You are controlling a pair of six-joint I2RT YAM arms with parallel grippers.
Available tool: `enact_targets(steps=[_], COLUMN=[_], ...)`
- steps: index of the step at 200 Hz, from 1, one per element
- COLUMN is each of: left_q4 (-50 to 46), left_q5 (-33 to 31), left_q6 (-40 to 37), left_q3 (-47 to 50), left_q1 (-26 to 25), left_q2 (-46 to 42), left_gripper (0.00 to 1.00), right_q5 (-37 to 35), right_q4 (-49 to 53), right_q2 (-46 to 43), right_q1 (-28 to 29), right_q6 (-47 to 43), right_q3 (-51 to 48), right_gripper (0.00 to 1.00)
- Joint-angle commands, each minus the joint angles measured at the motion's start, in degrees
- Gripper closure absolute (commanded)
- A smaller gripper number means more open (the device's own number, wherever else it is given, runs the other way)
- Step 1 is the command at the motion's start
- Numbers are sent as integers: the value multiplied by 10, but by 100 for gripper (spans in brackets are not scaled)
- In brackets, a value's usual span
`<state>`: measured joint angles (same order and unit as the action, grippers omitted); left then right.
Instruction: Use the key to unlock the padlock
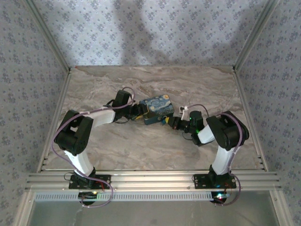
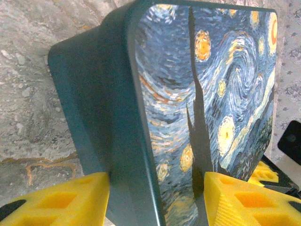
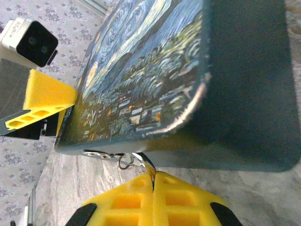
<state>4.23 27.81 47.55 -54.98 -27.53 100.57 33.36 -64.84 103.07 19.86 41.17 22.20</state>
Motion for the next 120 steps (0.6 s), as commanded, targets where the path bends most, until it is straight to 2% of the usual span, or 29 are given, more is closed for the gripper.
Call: enact_targets(steps=[1, 31, 73, 104, 120], left_q4=[-46, -93, -147, -162, -173], left_q5=[-8, -36, -95, -116, -142], left_q6=[-12, -32, -65, -73, -83], left_q3=[6, -18, -20, 8, 25], left_q1=[3, 15, 25, 35, 37], left_q2=[-30, -78, -167, -228, -265], left_gripper=[42, 34, 25, 24, 24], right_q5=[-28, -54, -123, -125, -148], right_q4=[19, 137, 465, 628, 720], right_q2=[-63, -174, -380, -452, -478], right_q1=[-6, -5, 26, 28, 37], right_q6=[-17, -46, -116, -128, -141], right_q3=[-19, -38, -16, 4, 29], right_gripper=[100, 100, 100, 99, 96])
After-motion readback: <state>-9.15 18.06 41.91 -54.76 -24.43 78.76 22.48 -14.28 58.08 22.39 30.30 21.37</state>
